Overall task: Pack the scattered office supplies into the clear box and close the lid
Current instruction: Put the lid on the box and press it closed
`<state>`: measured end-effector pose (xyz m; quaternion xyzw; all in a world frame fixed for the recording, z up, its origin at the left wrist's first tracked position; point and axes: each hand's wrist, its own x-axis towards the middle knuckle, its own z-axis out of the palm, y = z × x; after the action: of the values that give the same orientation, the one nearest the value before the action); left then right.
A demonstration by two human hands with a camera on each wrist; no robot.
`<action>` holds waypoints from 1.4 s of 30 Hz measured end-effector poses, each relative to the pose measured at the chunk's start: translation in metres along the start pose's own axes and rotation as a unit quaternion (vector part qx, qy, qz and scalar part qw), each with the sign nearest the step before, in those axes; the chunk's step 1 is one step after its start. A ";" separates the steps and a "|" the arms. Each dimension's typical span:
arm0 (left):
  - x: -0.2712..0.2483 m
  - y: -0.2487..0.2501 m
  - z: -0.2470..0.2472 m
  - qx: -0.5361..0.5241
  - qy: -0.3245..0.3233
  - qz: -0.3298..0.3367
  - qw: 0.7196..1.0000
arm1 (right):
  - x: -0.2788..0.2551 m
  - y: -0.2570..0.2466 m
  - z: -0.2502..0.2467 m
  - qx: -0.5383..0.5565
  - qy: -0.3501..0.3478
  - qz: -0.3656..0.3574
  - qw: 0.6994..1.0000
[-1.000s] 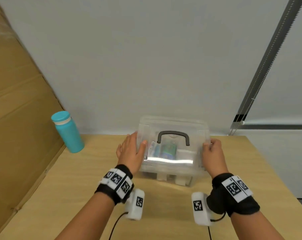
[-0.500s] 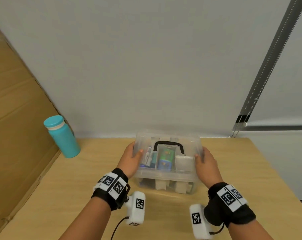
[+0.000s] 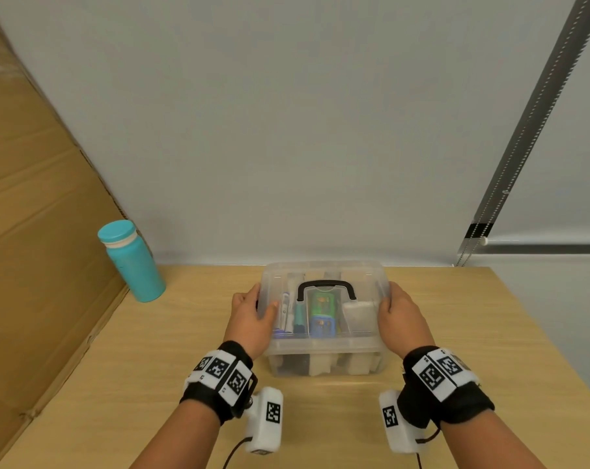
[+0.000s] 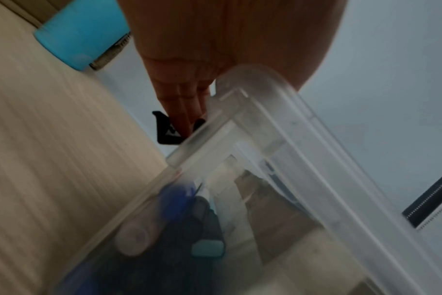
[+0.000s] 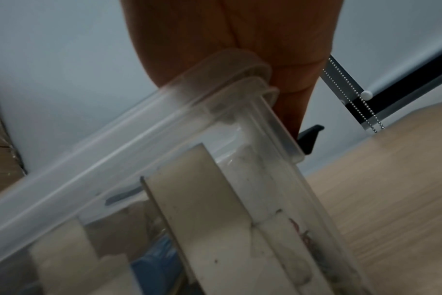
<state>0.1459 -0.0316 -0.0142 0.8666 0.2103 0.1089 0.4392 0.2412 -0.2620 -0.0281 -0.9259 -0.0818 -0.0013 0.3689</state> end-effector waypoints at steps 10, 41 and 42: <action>0.005 -0.003 0.005 0.027 -0.056 -0.133 0.989 | 0.003 -0.010 0.003 -0.132 0.014 0.022 0.991; 0.016 -0.007 0.015 -0.036 -0.017 -0.037 0.999 | 0.013 0.008 0.005 -0.009 -0.074 0.063 0.995; 0.019 -0.008 0.016 -0.025 -0.018 -0.035 0.999 | 0.014 0.008 0.005 -0.019 -0.077 0.065 0.995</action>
<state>0.1665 -0.0303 -0.0306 0.8496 0.2295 0.0829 0.4676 0.2560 -0.2622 -0.0357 -0.9333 -0.0496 0.0926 0.3434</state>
